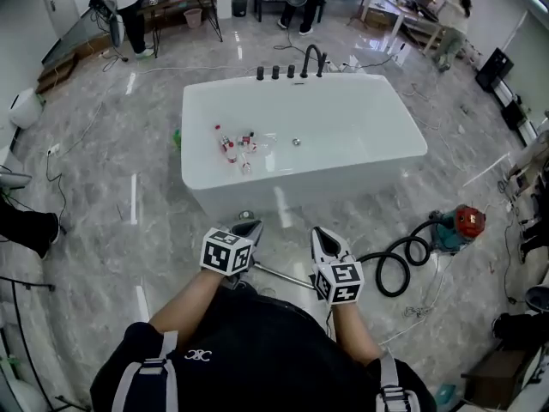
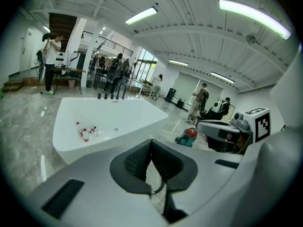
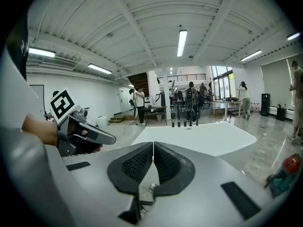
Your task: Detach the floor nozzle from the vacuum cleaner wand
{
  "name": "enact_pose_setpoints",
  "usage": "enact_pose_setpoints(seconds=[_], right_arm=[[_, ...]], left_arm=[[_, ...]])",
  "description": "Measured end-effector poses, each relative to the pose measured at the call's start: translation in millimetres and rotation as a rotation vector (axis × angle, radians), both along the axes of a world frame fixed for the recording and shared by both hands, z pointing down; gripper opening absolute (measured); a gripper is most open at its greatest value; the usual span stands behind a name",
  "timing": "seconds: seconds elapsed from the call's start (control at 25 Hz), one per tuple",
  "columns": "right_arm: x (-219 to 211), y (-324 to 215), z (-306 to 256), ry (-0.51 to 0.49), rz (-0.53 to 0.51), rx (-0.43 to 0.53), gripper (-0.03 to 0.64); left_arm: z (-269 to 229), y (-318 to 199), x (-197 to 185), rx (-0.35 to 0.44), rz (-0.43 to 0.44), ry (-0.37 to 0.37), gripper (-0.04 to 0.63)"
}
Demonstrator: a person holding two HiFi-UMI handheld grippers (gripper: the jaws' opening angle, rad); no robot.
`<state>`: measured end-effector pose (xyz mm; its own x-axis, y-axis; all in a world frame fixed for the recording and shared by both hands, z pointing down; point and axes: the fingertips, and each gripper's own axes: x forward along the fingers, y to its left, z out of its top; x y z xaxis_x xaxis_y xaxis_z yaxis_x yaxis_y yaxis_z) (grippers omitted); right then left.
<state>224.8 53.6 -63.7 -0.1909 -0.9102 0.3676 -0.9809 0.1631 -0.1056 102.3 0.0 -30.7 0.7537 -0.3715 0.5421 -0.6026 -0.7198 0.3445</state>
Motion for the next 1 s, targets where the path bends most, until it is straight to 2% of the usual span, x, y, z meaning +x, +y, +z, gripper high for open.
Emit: enact_pose_setpoints(seconds=[0.36,0.6,0.68,0.76,0.88,1.0], right_arm=[[-3.0,-22.7,44.4,0.02,-0.022,-0.114,0.018],[-11.7,-31.1,89.1,-0.003,-0.056,-0.225,0.018],[-13.0,-36.3,110.5,-0.011,-0.06,-0.258,0.018],[-16.2,-40.9,140.3,0.028,-0.08,-0.296,0.018],[-36.5,-40.9,188.1,0.147,-0.179,-0.348,0.018],[-58.6,-39.3,242.3,0.163,-0.267,-0.399,0.018]], left_arm=[[38.2,-26.9,-0.6,-0.083,-0.008,-0.05,0.011],[84.5,-32.1,-8.0,-0.202,-0.028,-0.076,0.011],[107.0,-35.3,-7.8,-0.236,-0.025,-0.089,0.011],[136.6,-38.6,-8.4,-0.277,-0.028,-0.105,0.011],[188.6,-38.2,-14.7,-0.361,-0.059,-0.11,0.011],[243.8,-41.1,-20.3,-0.438,-0.105,-0.085,0.011]])
